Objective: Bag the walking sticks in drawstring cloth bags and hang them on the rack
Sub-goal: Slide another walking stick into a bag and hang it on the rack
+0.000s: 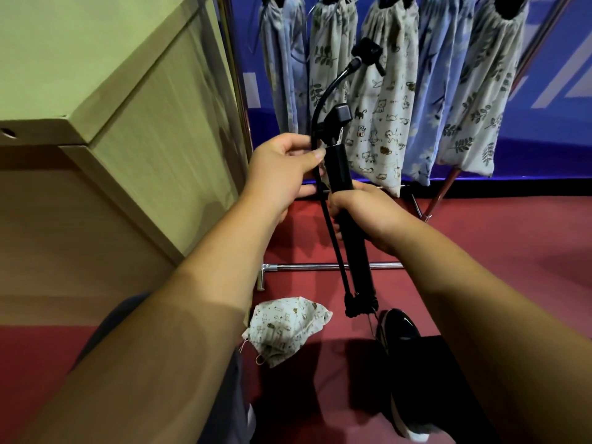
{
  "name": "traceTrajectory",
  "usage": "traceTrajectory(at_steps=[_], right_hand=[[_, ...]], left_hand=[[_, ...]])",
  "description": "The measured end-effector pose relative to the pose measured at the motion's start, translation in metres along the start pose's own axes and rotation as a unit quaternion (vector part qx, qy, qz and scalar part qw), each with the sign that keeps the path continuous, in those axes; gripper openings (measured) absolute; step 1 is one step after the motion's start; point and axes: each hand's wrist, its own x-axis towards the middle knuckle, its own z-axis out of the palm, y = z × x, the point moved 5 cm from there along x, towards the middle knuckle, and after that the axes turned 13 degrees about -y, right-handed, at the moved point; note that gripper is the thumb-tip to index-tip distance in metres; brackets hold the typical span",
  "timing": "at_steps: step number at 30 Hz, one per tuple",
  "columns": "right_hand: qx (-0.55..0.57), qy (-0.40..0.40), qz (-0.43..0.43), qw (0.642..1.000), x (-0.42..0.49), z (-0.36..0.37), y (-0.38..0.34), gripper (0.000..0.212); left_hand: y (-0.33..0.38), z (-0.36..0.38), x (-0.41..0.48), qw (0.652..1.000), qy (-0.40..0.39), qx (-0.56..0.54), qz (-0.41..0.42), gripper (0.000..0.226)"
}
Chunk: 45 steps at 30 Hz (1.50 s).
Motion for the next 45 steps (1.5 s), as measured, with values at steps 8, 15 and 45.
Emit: traceTrajectory(at_steps=[8,15,45], right_hand=[[-0.045,-0.023,0.023,0.998,-0.008,0.004,-0.006,0.039],[-0.090,0.002,0.009,0.996,-0.020,0.010,-0.014,0.067],[-0.320,-0.040,0.229,0.918,0.019,0.022,0.137,0.024]], left_hand=[[0.005,-0.024,-0.001,0.997,-0.007,0.065,0.028,0.017],[0.012,-0.045,-0.002,0.970,0.001,0.235,0.056,0.065],[-0.150,-0.051,-0.049,0.875,-0.202,0.358,-0.258,0.066]])
